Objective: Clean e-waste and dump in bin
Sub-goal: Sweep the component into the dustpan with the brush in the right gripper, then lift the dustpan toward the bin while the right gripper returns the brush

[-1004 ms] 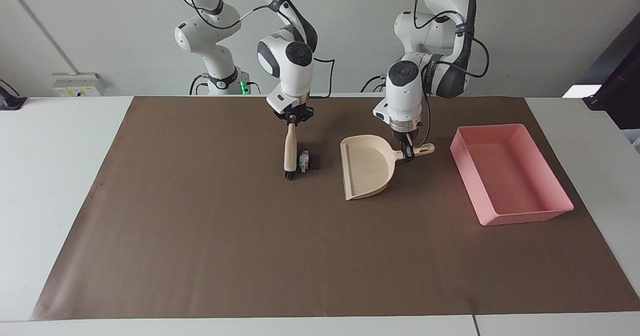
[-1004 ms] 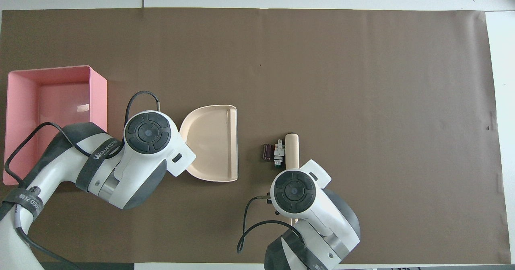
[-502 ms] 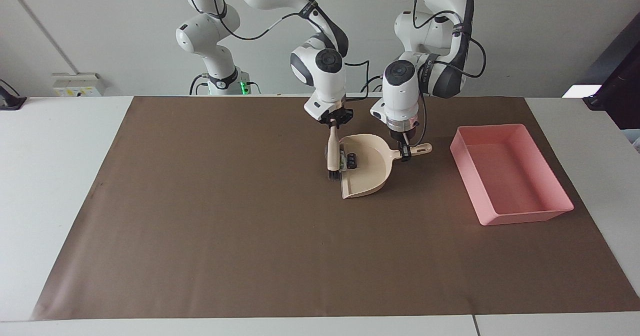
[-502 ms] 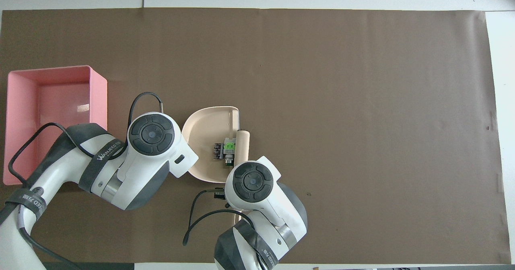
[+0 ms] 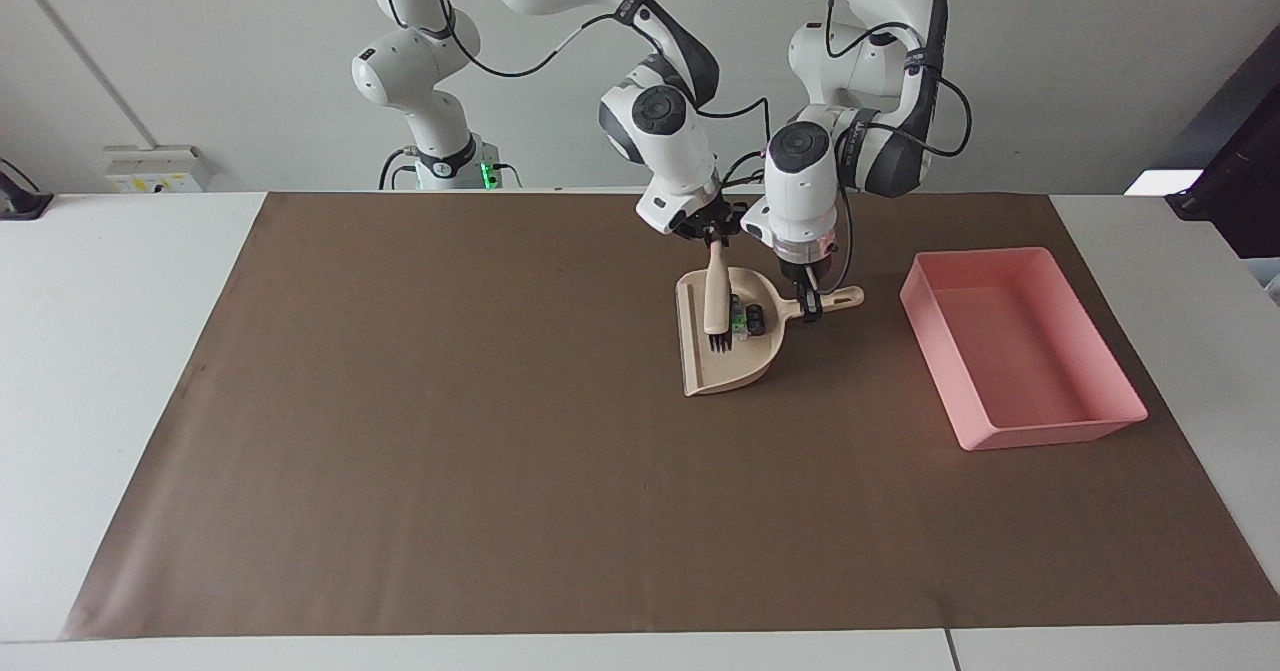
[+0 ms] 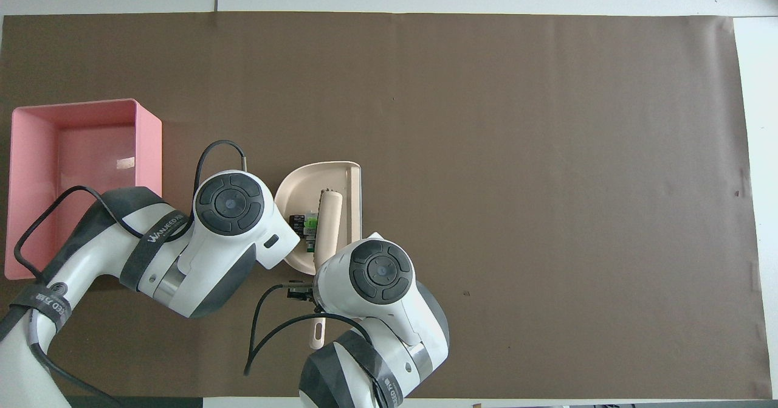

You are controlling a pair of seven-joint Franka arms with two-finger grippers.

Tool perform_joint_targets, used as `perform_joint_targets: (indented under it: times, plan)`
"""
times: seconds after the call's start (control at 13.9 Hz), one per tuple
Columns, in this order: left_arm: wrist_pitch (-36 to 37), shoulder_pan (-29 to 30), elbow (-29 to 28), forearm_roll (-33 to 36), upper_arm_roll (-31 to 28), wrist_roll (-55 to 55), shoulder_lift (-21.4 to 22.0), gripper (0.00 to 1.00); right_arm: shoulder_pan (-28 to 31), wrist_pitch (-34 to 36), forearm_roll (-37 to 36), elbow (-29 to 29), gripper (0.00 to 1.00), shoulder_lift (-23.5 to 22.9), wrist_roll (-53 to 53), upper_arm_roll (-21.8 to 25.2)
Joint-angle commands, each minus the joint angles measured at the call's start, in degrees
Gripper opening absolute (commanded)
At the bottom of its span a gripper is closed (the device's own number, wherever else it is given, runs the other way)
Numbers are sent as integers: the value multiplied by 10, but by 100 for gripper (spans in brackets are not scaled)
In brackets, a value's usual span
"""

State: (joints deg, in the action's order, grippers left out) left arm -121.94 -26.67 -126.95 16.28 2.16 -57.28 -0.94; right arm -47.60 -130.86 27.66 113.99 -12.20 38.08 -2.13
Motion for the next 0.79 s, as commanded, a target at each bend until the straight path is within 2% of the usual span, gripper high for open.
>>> perform_joint_targets:
  times: [0.0, 0.14, 0.36, 0.57, 0.72]
  plan:
    - [-20, -6, -14, 8, -3, 1, 6, 0, 25, 78, -45, 5, 0, 60, 23, 2]
    - [-38, -2, -22, 8, -3, -4, 8, 0, 44, 147, -95, 5, 0, 101, 48, 2]
    - [-67, 14, -27, -4, -2, -7, 9, 0, 109, 242, -165, 11, 0, 151, 40, 1]
    - [-81, 39, -26, -118, -3, -108, 8, 0, 195, 315, -205, 24, 0, 180, -37, 1]
    - [-77, 65, -21, -140, -3, -141, 19, 0, 257, 345, -238, 25, 0, 186, -97, 0]
